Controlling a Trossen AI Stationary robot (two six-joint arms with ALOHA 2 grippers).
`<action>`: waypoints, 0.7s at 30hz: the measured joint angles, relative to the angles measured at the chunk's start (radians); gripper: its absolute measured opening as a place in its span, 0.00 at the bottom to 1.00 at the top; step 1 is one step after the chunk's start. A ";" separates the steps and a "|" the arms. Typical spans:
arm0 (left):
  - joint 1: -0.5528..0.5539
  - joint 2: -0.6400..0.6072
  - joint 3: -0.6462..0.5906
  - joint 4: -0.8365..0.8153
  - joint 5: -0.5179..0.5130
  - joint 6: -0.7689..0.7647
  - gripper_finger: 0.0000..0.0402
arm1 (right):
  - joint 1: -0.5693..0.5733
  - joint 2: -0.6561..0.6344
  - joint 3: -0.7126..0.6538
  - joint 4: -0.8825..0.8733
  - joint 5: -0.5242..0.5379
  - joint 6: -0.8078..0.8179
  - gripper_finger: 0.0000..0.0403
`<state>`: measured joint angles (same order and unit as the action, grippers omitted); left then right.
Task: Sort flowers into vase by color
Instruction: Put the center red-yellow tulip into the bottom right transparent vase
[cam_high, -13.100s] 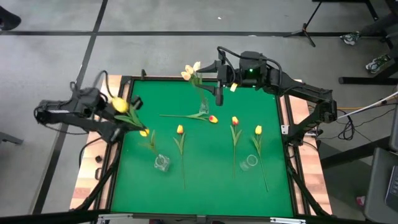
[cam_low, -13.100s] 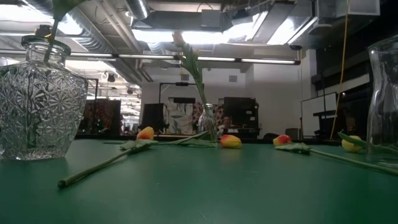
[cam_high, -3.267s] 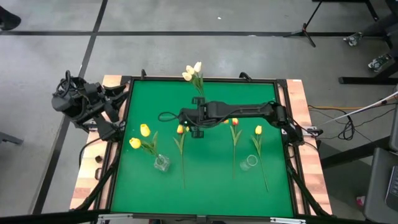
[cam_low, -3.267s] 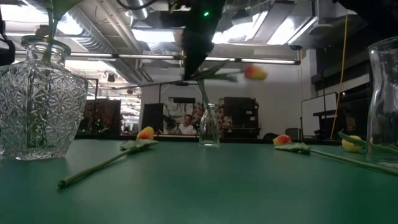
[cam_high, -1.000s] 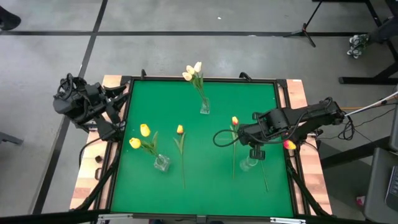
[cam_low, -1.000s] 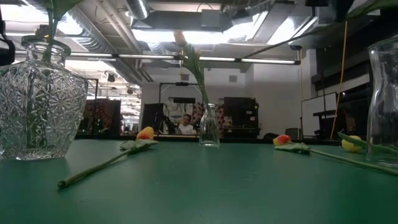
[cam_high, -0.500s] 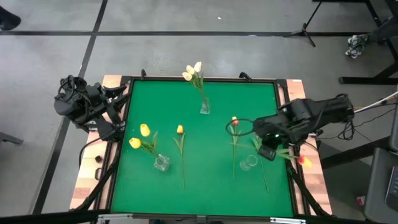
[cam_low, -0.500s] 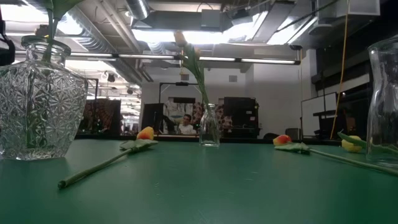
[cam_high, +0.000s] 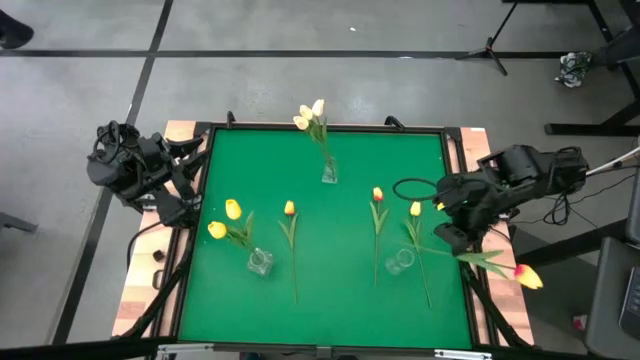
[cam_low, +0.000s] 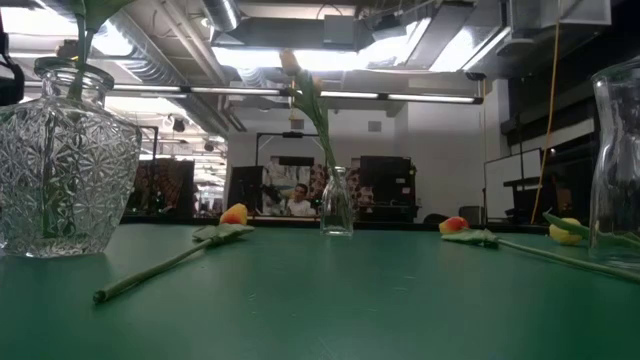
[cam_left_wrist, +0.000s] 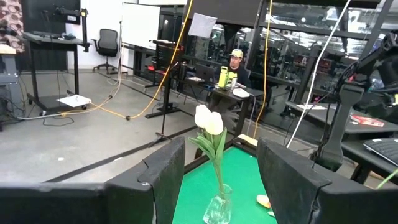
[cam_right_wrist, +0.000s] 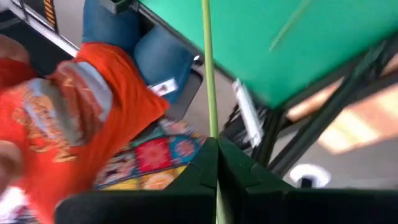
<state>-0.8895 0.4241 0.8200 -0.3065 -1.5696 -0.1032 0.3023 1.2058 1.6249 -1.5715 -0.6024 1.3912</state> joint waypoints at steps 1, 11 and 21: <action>0.000 0.000 0.000 0.000 0.000 0.000 0.49 | 0.003 -0.006 0.000 0.000 -0.017 0.031 0.00; 0.000 0.000 0.000 0.000 0.024 0.000 0.49 | 0.106 -0.008 -0.039 0.001 -0.111 0.316 0.00; 0.000 0.000 0.000 -0.024 0.038 0.007 0.49 | 0.107 0.050 -0.107 0.001 -0.265 0.271 0.00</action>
<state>-0.8895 0.4242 0.8200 -0.3303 -1.5314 -0.0962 0.4093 1.2558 1.5174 -1.5706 -0.8676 1.6622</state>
